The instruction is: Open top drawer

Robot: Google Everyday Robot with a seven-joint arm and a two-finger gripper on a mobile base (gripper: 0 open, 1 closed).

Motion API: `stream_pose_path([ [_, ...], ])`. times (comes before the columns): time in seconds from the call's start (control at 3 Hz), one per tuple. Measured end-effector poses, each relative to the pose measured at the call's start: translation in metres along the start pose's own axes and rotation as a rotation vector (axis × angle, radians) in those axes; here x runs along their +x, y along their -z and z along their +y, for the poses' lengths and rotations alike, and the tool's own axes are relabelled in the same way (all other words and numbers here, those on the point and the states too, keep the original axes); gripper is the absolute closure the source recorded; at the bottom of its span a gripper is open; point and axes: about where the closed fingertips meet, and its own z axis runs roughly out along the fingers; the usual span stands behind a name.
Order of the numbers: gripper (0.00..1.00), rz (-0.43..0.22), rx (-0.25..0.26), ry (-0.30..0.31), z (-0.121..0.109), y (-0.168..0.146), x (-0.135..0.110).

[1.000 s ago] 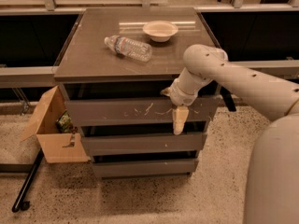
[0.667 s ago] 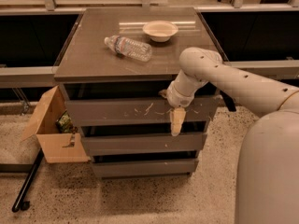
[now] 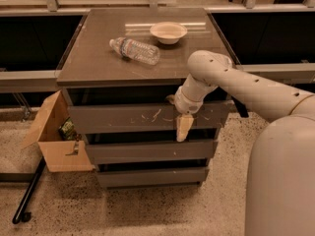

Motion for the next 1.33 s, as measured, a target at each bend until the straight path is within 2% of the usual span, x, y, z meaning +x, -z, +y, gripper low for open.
stream_pose_path([
  [0.33,0.41,-0.028,0.027,0.005,0.012,0.015,-0.005],
  [1.0,0.88,-0.082,0.037,0.009,0.043,0.041,-0.008],
  [1.33,0.93,-0.085,0.038,0.009,0.045,0.042,-0.009],
])
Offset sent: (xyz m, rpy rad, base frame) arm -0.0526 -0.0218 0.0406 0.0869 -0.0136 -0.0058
